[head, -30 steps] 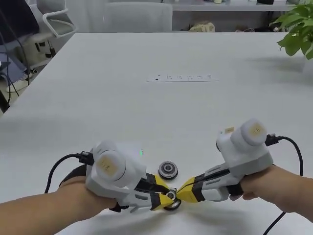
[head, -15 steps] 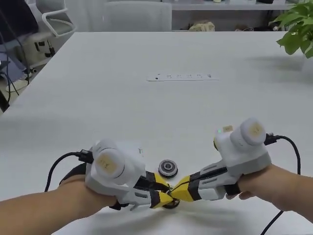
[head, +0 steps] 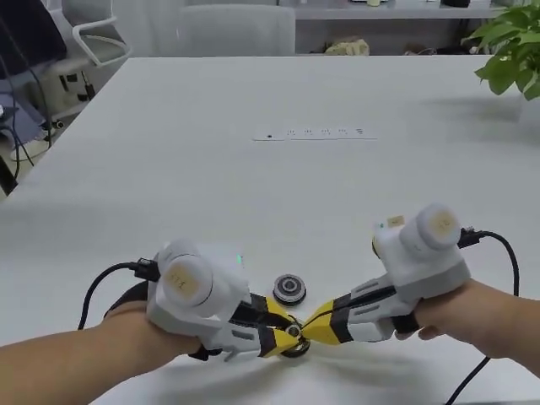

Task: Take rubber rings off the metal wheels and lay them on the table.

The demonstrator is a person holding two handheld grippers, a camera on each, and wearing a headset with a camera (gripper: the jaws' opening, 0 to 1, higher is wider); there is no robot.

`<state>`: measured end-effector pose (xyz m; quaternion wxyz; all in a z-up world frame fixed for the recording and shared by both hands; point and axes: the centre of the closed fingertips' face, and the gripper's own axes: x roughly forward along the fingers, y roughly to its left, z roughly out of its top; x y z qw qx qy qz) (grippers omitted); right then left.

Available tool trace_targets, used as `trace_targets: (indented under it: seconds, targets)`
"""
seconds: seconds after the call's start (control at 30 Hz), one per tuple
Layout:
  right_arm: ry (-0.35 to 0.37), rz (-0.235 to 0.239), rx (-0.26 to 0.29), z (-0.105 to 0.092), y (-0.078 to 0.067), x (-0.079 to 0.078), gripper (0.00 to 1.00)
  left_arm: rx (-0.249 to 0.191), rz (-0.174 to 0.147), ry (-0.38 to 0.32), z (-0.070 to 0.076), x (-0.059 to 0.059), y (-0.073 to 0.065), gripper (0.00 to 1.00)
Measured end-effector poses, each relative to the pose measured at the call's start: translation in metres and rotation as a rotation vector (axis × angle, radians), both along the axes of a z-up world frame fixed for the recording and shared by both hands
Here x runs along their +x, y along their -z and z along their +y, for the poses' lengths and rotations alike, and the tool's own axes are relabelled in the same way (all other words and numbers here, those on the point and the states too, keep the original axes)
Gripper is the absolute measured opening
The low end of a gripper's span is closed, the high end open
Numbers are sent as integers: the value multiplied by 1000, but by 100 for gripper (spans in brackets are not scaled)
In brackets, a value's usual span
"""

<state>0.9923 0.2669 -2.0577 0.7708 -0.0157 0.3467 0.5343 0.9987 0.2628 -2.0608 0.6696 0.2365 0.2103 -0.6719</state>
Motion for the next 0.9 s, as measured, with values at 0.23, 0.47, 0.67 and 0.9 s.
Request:
trace_targets:
  seconds: [0.23, 0.47, 0.67, 0.9]
  targets:
    - [7, -2, 11, 1, -2, 1, 0, 12, 16, 4, 2, -2, 0, 10]
    - [9, -1, 17, 1, -3, 1, 0, 19, 24, -9, 8, 2, -4, 13]
    - [8, -1, 23, 2, -4, 1, 0, -9, 40, -12, 11, -1, -15, 21]
    - [9, 4, 24, 1, -4, 0, 0, -45, 66, -56, 23, 2, -24, 27]
